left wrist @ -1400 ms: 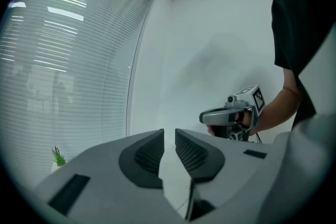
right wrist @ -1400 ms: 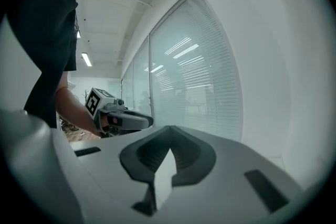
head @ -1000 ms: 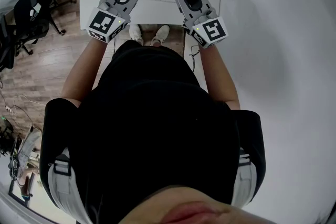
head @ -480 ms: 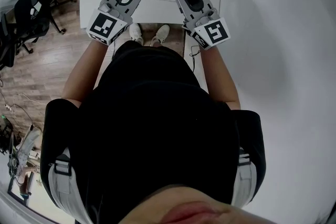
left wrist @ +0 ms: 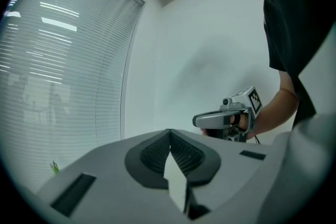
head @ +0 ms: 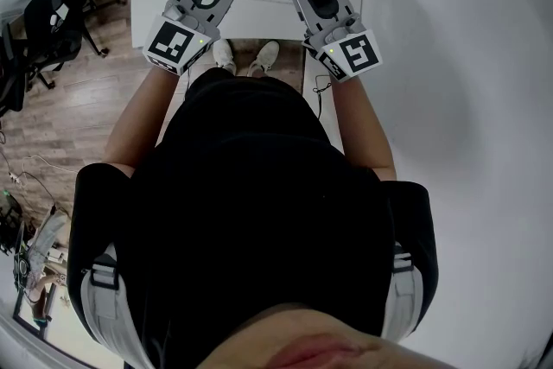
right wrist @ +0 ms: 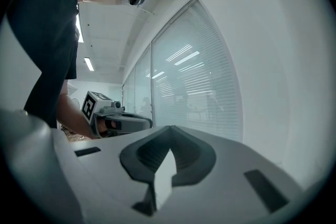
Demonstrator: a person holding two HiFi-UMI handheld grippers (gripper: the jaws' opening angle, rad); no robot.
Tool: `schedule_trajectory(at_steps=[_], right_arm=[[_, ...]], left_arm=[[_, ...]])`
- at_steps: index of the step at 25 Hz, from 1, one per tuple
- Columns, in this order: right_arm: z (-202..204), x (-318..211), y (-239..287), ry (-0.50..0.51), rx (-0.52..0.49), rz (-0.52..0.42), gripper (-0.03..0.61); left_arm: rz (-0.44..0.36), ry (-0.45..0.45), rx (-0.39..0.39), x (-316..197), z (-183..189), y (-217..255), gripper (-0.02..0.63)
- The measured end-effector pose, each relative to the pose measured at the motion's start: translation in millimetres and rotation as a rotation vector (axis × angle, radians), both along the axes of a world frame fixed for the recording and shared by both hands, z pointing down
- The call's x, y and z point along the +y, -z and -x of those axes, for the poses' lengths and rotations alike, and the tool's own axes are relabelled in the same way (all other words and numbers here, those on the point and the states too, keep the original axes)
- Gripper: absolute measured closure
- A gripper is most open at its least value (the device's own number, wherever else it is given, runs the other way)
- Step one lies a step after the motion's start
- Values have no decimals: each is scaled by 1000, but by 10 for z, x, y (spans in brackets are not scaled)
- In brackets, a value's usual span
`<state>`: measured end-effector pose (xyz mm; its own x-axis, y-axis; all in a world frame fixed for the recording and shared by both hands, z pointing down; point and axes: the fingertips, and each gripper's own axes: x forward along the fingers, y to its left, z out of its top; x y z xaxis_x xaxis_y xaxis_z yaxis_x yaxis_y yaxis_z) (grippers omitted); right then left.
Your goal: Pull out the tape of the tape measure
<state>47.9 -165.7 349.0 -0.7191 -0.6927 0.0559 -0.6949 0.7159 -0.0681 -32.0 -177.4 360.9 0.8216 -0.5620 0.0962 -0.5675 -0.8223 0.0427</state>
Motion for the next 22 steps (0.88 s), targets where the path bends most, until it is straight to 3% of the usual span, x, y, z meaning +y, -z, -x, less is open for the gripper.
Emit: schedule_trajectory(at_steps=[22], right_arm=[[-57,-49,22,-9,11,0,577]], left_arm=[[16,2,-10,-67,-36,-53,603]])
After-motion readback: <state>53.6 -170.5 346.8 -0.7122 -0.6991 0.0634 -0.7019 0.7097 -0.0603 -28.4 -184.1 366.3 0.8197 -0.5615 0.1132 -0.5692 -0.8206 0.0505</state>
